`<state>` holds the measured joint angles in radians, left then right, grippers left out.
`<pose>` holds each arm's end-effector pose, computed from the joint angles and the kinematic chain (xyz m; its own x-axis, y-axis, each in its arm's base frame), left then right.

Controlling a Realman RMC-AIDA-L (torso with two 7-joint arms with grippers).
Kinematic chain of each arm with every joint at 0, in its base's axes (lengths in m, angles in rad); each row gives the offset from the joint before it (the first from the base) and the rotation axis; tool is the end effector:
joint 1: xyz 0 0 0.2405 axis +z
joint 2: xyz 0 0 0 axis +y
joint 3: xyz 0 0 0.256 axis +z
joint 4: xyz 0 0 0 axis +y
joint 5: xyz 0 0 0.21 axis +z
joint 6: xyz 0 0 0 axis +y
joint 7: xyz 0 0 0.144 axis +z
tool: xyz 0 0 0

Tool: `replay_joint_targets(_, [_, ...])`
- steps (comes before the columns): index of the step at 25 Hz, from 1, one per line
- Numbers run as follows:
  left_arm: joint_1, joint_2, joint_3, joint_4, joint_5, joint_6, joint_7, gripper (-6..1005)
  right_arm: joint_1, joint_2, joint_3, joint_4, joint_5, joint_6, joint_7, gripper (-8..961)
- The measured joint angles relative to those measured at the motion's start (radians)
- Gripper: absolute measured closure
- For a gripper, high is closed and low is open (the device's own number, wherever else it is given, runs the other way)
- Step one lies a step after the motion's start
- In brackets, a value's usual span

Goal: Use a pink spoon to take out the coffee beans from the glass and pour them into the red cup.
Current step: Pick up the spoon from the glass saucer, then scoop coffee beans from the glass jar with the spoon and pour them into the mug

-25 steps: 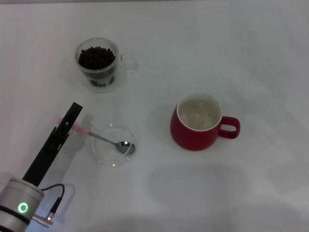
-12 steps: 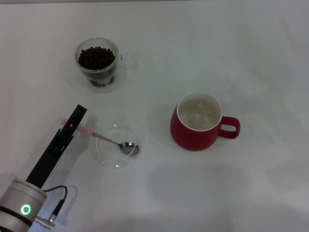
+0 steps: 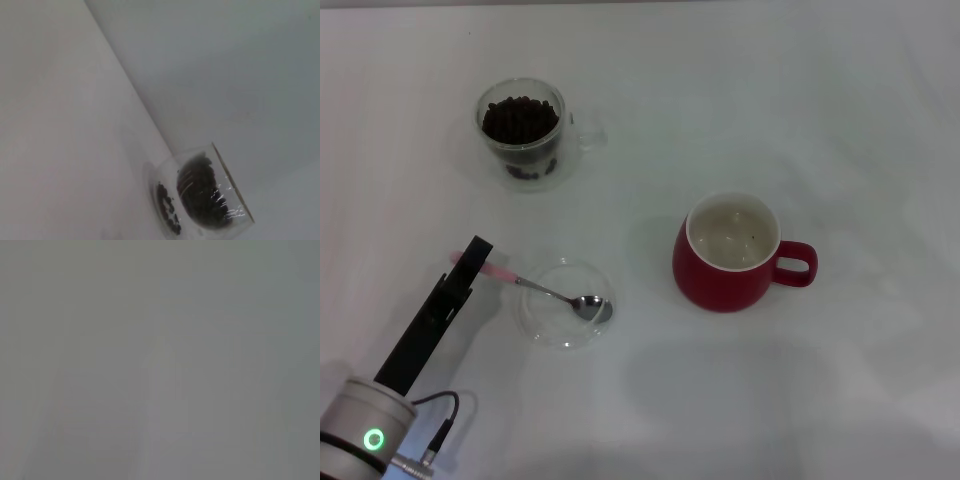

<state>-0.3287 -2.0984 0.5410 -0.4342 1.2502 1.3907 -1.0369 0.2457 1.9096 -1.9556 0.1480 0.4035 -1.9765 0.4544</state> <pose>-0.3152 0.1973 -0.1088 -0.2528 0.4510 0.8560 0.9470 -0.0658 0.3144 0.3661 0.2053 0.1099 0.6308 0.4106 -0.6584 -0.6113 -0.2597 -0.7476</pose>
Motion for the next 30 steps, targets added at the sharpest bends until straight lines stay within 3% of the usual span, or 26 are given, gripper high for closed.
replay_joint_targets(9, [0.003,0.007,0.010,0.000,0.000,0.015,0.002,860,0.000,0.010,-0.001,-0.002,0.000,-0.004,-0.004,198])
replay_joint_targets(20, [0.041,0.019,0.071,0.092,0.000,0.137,-0.007,861,-0.001,0.026,-0.007,-0.004,-0.001,-0.014,-0.003,201])
replay_joint_targets(25, [0.058,0.021,0.111,0.201,0.001,0.209,-0.058,861,0.000,0.041,-0.008,-0.005,-0.002,-0.019,-0.008,202])
replay_joint_targets(27, [0.061,0.023,0.153,0.358,0.002,0.237,-0.158,862,0.000,0.050,-0.008,-0.007,-0.002,-0.024,-0.021,203])
replay_joint_targets(30, [0.060,0.026,0.178,0.453,0.003,0.238,-0.224,862,0.001,0.067,-0.008,-0.012,-0.003,-0.041,-0.044,203])
